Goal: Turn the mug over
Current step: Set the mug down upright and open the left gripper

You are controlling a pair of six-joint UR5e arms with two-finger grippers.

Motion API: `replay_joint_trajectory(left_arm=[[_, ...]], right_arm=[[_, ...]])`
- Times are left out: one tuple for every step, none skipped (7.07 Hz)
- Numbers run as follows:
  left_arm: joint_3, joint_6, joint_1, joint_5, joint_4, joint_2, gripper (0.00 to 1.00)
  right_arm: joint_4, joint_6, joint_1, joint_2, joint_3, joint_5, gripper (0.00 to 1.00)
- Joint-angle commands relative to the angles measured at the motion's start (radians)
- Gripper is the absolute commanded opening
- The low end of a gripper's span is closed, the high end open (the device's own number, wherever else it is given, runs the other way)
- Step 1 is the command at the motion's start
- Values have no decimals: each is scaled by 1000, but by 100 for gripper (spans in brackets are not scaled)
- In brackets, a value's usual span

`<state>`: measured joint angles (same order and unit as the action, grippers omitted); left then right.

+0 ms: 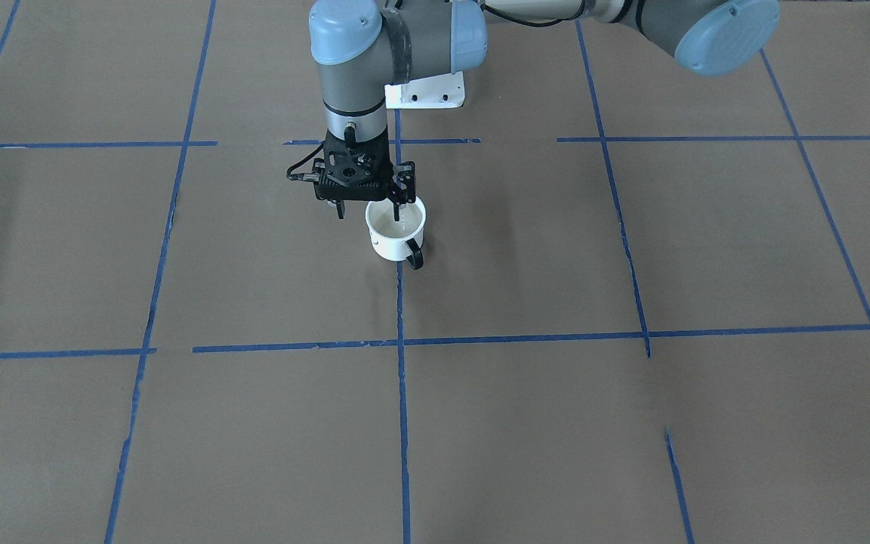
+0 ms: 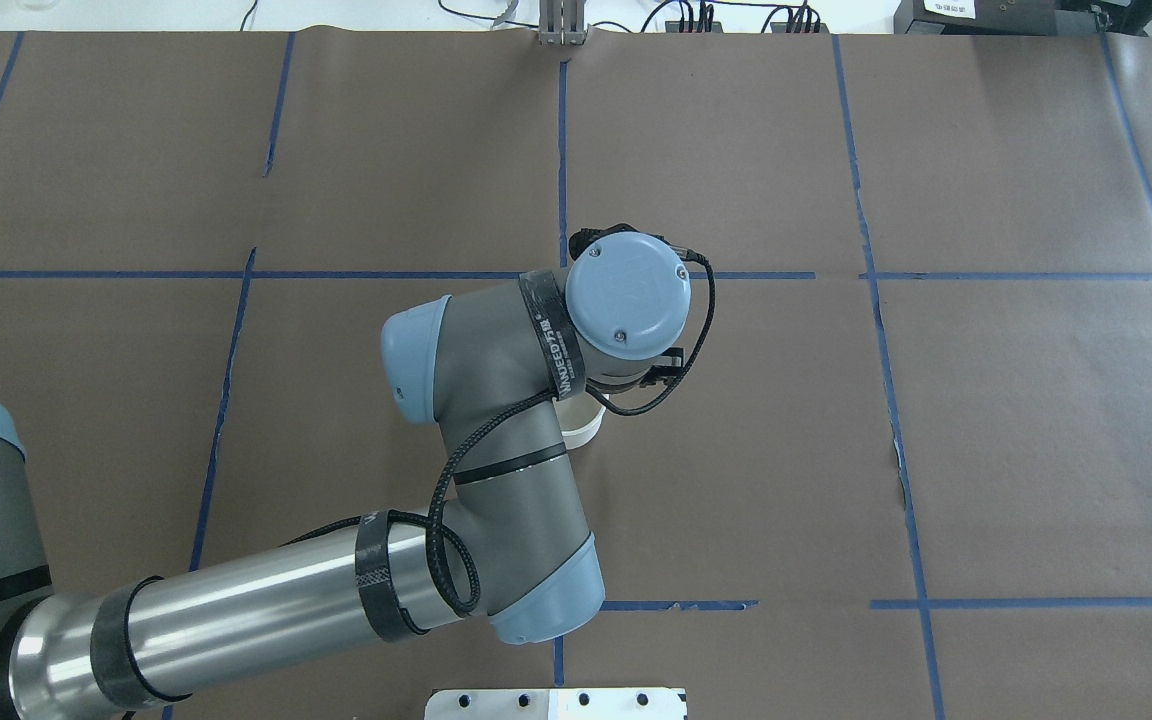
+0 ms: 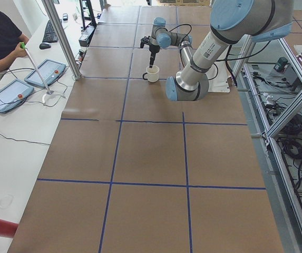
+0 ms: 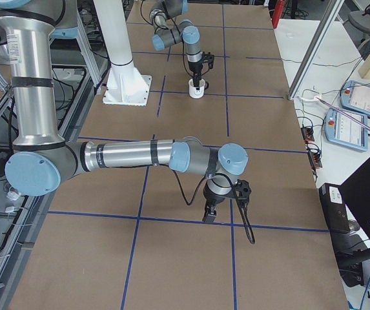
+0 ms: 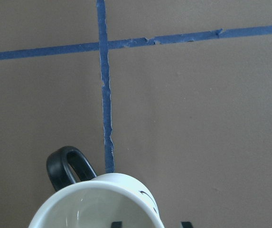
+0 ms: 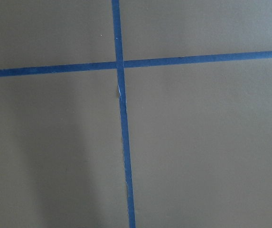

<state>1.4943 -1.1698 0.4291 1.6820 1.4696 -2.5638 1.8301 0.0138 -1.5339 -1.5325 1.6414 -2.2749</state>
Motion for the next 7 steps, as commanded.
replay_joint_trajectory(left_arm=[[108,105,72,7,-43,43,100],[186,186,126,56,-54,98,100],[228,231,181,103,-51,146,100],[259,296,239,123,-52,180,100],[314,388,288,143,-48,257,100],[343,507,363,181,-43,310,100],[349,679,479,256,-41,361,100]], right_arm=[[0,0,0,0,0,0,100],[0,0,0,0,0,0,100],[0,0,0,0,0,0,100],[0,0,0,0,0,0,100],[0,0,0,0,0,0,100],[0,0,0,0,0,0,100],[0,0,0,0,0,0,100]])
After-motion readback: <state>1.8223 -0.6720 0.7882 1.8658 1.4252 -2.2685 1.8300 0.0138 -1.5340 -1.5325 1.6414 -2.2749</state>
